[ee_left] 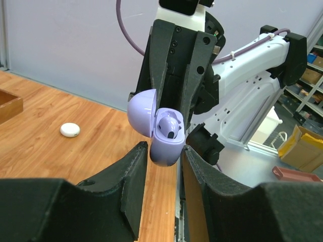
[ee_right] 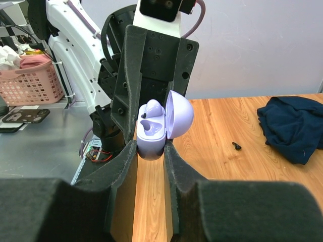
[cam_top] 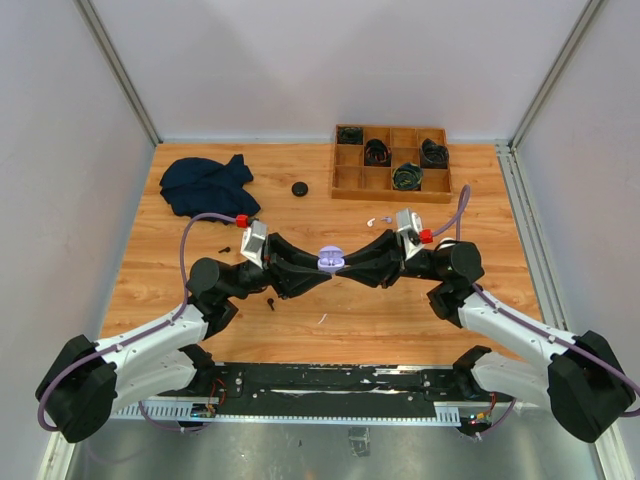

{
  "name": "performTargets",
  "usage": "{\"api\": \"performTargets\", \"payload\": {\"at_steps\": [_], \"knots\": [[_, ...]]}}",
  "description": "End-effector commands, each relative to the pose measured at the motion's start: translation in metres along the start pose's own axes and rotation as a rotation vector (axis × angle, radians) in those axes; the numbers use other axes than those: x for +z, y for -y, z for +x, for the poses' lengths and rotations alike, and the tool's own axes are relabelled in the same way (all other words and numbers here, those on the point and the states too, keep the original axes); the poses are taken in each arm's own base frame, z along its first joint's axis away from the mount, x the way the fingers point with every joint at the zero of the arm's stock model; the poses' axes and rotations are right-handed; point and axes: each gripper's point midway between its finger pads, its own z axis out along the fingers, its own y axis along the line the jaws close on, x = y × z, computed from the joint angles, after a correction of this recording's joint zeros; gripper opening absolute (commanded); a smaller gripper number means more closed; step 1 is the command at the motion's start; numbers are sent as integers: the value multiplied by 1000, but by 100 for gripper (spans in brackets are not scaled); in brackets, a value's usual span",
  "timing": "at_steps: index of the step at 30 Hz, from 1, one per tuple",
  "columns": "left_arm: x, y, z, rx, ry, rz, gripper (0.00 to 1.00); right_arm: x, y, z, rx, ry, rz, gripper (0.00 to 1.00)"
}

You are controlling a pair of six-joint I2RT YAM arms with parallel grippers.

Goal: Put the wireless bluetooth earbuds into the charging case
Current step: Adjust the charging case.

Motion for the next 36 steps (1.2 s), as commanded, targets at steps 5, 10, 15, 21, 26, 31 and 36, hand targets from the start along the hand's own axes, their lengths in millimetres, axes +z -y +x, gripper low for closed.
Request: {"api": "performTargets", "payload": {"at_steps": [5,10,15,21,26,31,36], "knots": [[4,10,-16,36,36,44,38,3,-1,-3,-44,-2,-25,5],[4,10,-14,38,30,48,28,4,-3,-2,-44,-5,-31,5],[1,9,-10,72,19,47,12,3,-1,2,-52,-23,-20,18],[-12,-4,0,157,14,-32,3,-4,9,13,-41,-118,60,38],[-26,-12,3,260,32,-91,0,-17,24,17,-83,-217,189,51],[-40,-25,10,305,29,-182,0,-39,54,27,-54,-348,399,54],[-50,-36,15,328,28,-248,0,-65,92,44,19,-486,624,55]]}}
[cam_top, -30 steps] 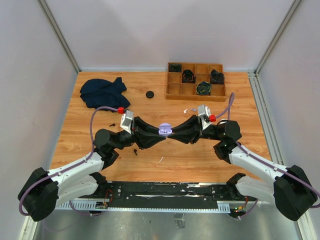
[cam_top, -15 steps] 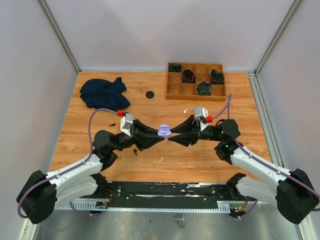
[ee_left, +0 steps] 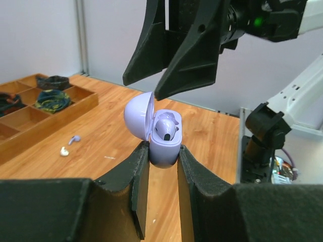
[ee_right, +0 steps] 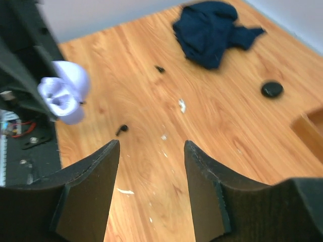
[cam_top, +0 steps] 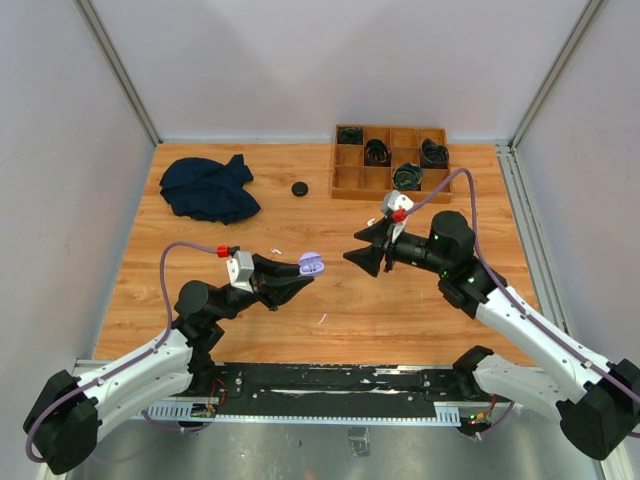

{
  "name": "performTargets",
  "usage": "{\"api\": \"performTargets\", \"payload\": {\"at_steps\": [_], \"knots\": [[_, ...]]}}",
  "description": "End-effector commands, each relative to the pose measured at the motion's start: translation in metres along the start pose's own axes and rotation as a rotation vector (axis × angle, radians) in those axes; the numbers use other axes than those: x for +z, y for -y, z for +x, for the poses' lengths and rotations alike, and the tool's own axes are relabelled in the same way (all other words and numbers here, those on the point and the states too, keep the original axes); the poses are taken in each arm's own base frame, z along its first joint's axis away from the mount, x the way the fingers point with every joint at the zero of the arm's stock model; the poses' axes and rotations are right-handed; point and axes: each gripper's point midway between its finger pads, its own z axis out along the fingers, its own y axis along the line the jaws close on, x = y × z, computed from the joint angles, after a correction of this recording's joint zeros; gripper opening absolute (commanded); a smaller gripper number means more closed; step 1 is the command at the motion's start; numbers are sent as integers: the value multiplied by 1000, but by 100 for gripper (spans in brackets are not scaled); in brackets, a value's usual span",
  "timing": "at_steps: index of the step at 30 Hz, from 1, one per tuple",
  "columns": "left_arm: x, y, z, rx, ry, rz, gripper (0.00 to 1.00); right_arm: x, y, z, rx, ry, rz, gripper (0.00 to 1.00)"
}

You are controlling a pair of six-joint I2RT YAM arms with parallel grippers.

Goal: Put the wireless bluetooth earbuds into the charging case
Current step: Adjust the charging case, then pick up the earbud from the center of the board.

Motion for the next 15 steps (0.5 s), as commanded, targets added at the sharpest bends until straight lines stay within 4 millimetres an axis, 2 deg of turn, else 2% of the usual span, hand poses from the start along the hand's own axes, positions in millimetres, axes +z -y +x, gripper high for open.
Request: {"api": "performTargets", "payload": {"at_steps": [1,7,15], "knots": [[-6,-17,4,64,-4,-90,0,-11,53,40,67,-220,268,55],[-11,-30,19,73,-55,-151,0,-30,130,73,177,-377,581,54],[-13,-37,34,83,-98,-176,0,-50,219,120,278,-516,878,50]]}}
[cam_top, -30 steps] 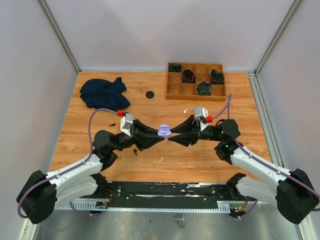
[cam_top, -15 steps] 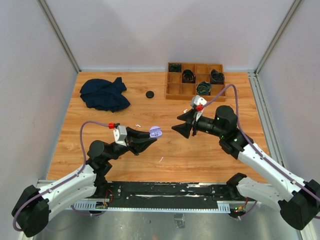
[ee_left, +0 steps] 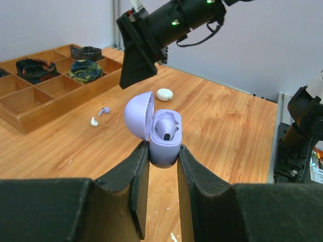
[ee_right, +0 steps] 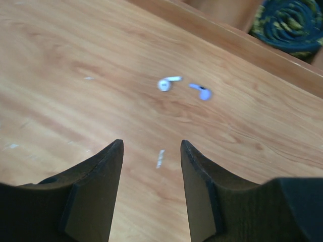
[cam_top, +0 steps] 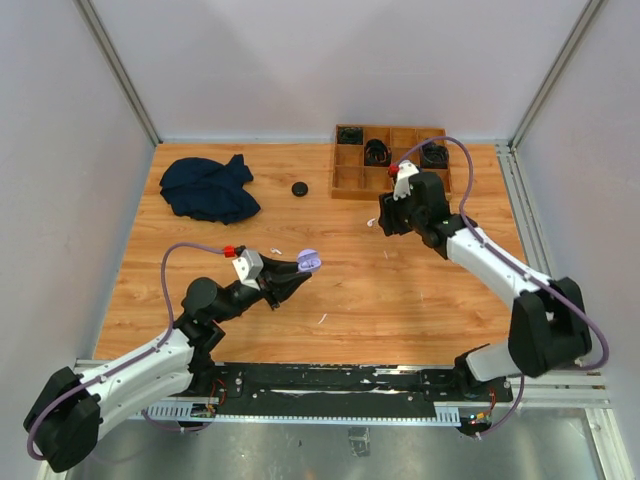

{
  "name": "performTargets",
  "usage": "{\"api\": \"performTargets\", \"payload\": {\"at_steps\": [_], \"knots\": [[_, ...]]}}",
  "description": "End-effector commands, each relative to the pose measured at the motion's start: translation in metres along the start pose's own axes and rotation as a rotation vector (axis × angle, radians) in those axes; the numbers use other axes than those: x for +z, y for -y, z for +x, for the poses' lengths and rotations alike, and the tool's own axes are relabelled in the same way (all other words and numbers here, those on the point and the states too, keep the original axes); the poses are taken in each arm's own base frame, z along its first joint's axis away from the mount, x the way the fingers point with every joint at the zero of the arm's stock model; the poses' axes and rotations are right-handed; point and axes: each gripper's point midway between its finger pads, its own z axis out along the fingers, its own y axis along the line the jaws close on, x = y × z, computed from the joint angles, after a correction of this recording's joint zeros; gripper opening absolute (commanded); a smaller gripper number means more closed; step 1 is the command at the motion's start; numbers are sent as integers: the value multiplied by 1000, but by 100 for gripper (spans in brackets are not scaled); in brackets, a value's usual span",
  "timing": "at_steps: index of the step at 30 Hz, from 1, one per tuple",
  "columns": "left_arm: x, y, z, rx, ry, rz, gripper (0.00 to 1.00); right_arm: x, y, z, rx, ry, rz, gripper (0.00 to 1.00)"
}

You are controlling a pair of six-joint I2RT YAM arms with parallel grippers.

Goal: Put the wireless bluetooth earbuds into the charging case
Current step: Pick up the earbud from the center of the board.

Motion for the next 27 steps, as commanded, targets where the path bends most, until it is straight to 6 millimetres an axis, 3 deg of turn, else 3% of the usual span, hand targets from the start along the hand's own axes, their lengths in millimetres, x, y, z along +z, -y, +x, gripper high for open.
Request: {"api": "performTargets", "payload": {"at_steps": [1,8,14,20,23,27], "knots": [[-1,-6,6,31,-14,-24,0,22,54,1,74,-60,224,50],[-3,-6,5,37,-12,-25,0,71,93,10,129,-124,405,46],[-5,-6,7,41,-17,-27,0,104,110,23,165,-181,491,44],[-5,-5,7,37,-18,-22,0,118,111,28,177,-208,495,44],[-5,-5,8,37,-23,-23,0,130,106,47,195,-259,465,44],[-5,-5,9,35,-27,-20,0,127,99,58,204,-305,438,43]]}}
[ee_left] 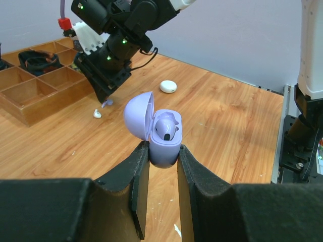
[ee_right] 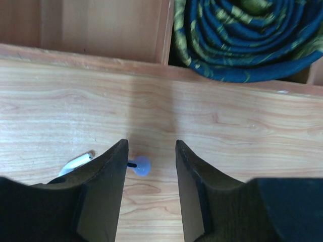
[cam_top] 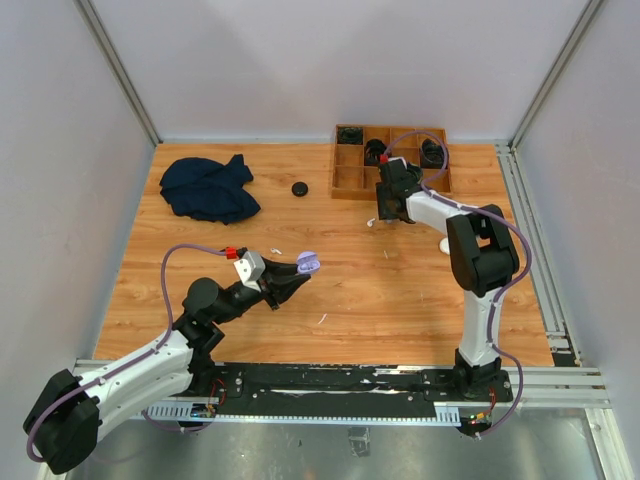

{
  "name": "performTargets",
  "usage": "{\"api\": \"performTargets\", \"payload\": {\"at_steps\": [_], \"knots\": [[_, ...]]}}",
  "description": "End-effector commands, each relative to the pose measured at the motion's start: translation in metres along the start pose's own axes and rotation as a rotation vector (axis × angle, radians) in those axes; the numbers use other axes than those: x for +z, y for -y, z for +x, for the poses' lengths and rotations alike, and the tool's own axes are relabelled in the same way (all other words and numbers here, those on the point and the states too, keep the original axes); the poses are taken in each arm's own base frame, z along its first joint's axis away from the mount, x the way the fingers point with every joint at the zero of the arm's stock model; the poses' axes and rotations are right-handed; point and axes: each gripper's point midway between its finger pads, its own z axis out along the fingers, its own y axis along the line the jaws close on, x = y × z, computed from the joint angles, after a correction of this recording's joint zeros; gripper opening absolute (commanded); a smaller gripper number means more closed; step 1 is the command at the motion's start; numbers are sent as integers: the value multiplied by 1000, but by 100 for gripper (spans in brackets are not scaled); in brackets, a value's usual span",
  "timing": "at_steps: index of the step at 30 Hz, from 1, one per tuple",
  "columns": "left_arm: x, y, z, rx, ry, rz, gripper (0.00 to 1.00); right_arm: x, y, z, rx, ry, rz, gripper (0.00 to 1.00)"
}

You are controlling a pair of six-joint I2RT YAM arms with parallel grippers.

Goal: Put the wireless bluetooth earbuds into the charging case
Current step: Pick up the earbud from the center of the board.

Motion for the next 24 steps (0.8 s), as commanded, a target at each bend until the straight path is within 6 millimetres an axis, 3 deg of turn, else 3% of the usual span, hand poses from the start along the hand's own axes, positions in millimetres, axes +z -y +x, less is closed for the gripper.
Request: {"api": "performTargets", "payload": {"at_steps": [1,8,10,18,24], "knots": [[-1,0,-3,20,14,-1,0,-2,2,16,20,-74,-7,43],[-2,-2,-2,25,11,-8,0,-13,5,42,-15,-149,-25,44],[-2,-1,-3,24,12,-6,0,-21,6,37,-20,-134,-32,43],[-2,-2,-2,24,11,-7,0,-22,3,25,-93,-151,-116,41],[-2,-1,-1,23,8,-4,0,-20,5,31,-256,-199,-197,41]]}}
